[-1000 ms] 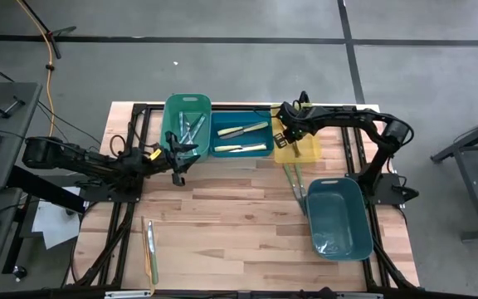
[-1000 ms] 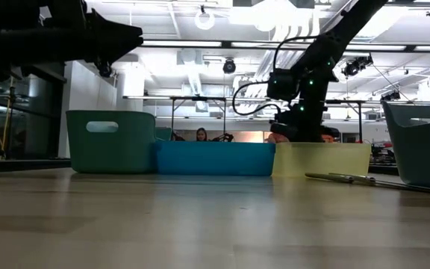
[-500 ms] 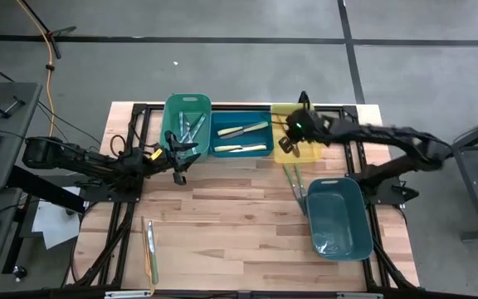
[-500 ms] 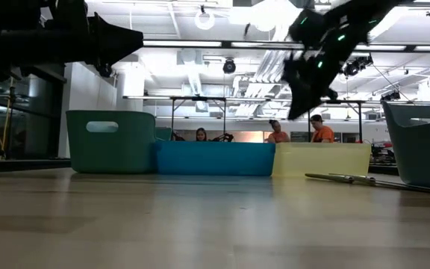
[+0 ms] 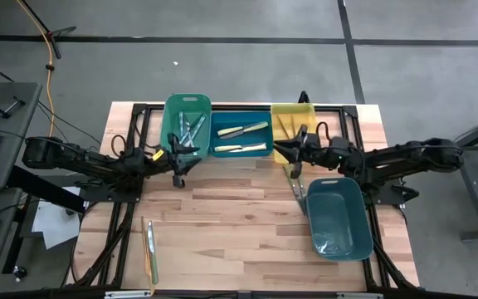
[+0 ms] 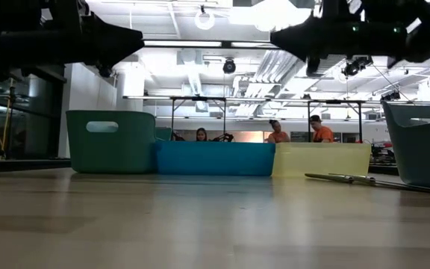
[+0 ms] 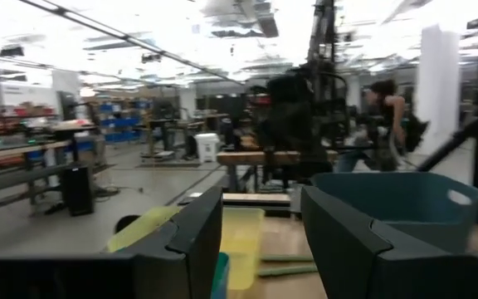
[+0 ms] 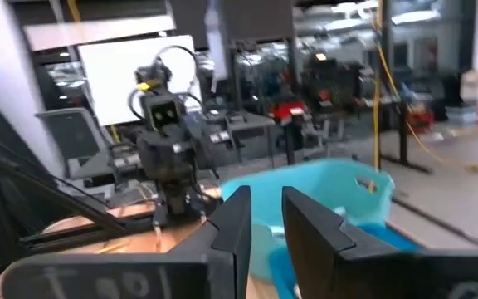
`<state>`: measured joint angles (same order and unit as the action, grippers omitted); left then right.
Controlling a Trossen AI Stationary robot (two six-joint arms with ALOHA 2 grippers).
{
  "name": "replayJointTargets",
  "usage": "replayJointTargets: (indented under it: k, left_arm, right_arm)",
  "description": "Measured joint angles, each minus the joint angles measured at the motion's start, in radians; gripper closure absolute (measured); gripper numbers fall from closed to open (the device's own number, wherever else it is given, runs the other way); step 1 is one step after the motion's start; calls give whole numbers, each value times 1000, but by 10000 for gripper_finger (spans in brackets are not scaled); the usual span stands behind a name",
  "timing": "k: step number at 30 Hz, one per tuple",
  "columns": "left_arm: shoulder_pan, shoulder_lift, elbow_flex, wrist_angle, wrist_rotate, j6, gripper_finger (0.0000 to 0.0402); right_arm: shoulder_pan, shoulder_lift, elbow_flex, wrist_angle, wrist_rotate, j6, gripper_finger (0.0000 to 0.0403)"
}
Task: Sort silverware by color (type)
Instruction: Put the gold knife into the yellow bin
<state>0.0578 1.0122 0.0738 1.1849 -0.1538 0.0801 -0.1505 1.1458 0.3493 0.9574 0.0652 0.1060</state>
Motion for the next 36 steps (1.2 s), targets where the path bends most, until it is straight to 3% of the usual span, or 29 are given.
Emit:
replayJointTargets:
  k: [10,36]
  left_arm:
    - [0,0,0,-22,37,1,243]
    - [1,0,0,-39,37,2,243]
  right_arm:
    - [30,1,45,-235,-33,-106,336]
    - [29,0,46,-218,-33,-106,336]
